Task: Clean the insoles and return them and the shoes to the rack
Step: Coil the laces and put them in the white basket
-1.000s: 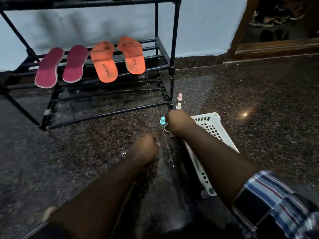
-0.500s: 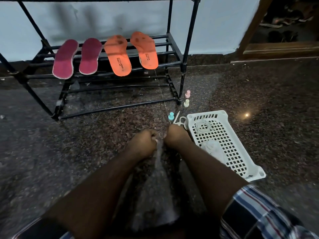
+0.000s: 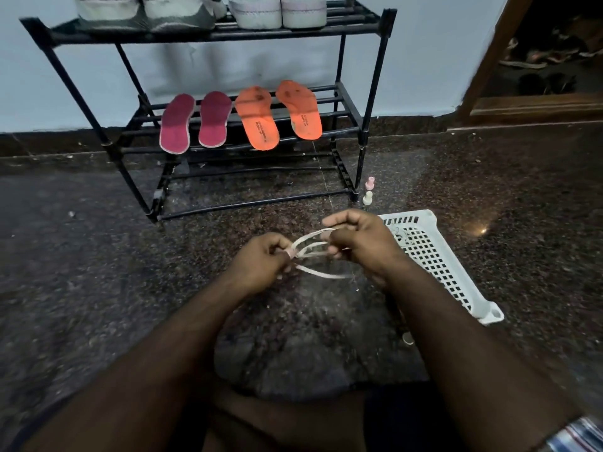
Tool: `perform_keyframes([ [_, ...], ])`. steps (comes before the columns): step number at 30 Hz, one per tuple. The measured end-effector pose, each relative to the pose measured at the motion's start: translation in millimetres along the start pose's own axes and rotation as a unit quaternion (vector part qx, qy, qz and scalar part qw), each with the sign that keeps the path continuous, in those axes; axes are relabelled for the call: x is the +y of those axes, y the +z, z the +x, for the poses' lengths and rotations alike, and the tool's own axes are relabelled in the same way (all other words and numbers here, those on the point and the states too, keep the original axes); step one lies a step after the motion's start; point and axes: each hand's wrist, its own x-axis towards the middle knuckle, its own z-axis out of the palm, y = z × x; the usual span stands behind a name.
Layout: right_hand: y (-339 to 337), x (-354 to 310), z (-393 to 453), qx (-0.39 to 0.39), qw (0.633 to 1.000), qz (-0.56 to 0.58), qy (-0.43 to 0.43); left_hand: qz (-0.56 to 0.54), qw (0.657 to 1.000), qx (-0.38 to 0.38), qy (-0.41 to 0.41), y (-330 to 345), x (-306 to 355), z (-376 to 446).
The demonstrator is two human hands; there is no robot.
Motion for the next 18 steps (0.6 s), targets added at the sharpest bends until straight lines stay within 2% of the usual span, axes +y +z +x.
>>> perform_keyframes([
  [4, -12.6, 4.1, 6.9, 0.052, 0.993, -0.097, -0.045, -0.136, 0.988, 0.060, -0.042, -13.4, -6.1, -10.2],
  [6, -10.8, 11.5, 9.1, 0.033, 0.994, -0.101, -0.033, -0.220, 0.971, 0.074, -0.060, -16.3, -1.3, -9.3],
  [7, -9.5, 20.3, 11.0, 0.030, 0.990, -0.139, -0.023, -0.252, 0.962, 0.078, -0.065, -15.8, 0.4, -8.4],
  [8, -9.8, 31.2, 14.3, 0.044, 0.973, -0.228, -0.016, -0.280, 0.954, 0.078, -0.069, -13.5, 2.1, -7.5],
  [9, -11.8, 40.8, 17.5, 0.073, 0.936, -0.344, -0.014, -0.289, 0.951, 0.076, -0.076, -10.0, 1.5, -6.3],
  [11, -17.5, 53.0, 23.1, 0.132, 0.850, -0.511, -0.011, -0.278, 0.954, 0.066, -0.089, 0.3, -2.9, -3.9],
  [12, -19.7, 55.2, 24.6, 0.138, 0.832, -0.537, 0.006, -0.266, 0.957, 0.064, -0.094, 6.8, -5.5, -1.7],
  [15, -25.3, 62.0, 27.5, 0.115, 0.826, -0.550, 0.058, -0.187, 0.975, 0.075, -0.095, 26.5, -12.7, 12.2],
  [18, -36.0, 70.7, 31.2, 0.133, 0.828, -0.542, 0.048, -0.060, 0.994, 0.057, -0.074, 51.7, -23.7, 36.1],
])
